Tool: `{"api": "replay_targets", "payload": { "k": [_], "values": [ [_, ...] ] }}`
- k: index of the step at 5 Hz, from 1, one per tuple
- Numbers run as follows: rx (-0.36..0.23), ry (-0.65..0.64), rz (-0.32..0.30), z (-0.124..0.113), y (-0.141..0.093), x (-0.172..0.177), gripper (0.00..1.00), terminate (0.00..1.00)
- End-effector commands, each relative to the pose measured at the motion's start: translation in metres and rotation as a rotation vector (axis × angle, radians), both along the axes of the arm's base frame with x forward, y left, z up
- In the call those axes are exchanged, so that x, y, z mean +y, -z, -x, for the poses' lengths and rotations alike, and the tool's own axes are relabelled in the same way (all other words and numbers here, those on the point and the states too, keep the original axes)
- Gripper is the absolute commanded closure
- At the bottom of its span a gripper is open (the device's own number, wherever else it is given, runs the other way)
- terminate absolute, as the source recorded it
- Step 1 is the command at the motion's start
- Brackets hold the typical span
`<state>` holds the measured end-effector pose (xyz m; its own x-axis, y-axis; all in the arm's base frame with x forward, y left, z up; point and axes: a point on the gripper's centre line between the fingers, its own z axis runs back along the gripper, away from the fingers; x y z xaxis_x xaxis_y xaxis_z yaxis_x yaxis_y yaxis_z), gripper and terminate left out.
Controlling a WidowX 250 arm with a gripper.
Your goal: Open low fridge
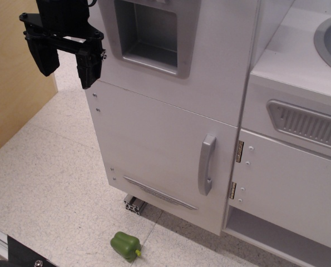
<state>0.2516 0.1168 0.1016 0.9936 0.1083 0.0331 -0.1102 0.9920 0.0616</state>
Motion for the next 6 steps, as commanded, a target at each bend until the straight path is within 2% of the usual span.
{"api": "replay_targets", "payload": {
  "k": [1,3,4,5,6],
  "values": [
    [0.000,0.000,0.000,0.000,0.000,0.000,0.00,0.00],
    [-0.110,0.074,0.058,0.005,0.033,-0.072,0.00,0.00],
    [-0.130,0.080,0.063,-0.003,0.051,-0.110,0.00,0.00],
    [-0.148,0.137,0.019,-0.016,0.075,-0.145,0.00,0.00],
    [-0.188,0.131,-0.030,-0.032,0.097,-0.163,0.00,0.00]
  ]
}}
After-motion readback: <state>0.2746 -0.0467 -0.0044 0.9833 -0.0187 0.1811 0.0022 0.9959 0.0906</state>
